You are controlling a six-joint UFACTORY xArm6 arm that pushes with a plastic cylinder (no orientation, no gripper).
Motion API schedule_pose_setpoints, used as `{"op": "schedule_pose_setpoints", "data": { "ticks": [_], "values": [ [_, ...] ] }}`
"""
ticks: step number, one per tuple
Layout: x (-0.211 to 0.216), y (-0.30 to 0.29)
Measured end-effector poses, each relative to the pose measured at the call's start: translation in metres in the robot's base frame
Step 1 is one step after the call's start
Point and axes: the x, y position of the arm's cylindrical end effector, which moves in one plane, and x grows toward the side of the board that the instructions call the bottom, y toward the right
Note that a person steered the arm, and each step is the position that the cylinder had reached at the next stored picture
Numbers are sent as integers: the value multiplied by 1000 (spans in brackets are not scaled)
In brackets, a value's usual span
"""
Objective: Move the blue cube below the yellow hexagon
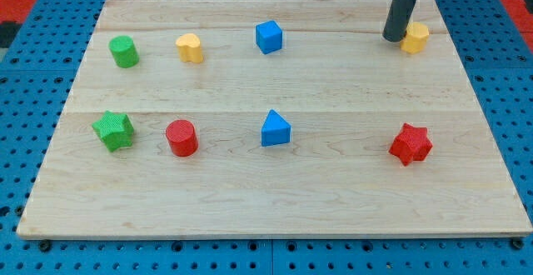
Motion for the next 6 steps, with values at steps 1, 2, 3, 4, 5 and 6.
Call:
{"op": "schedule_pose_setpoints", "data": {
  "ticks": [1,2,3,4,5,6],
  "values": [
    [-11,-61],
    [-53,-121],
    [-102,-154],
    [-94,-229],
    [-37,-247],
    [-24,-247]
  ]
}}
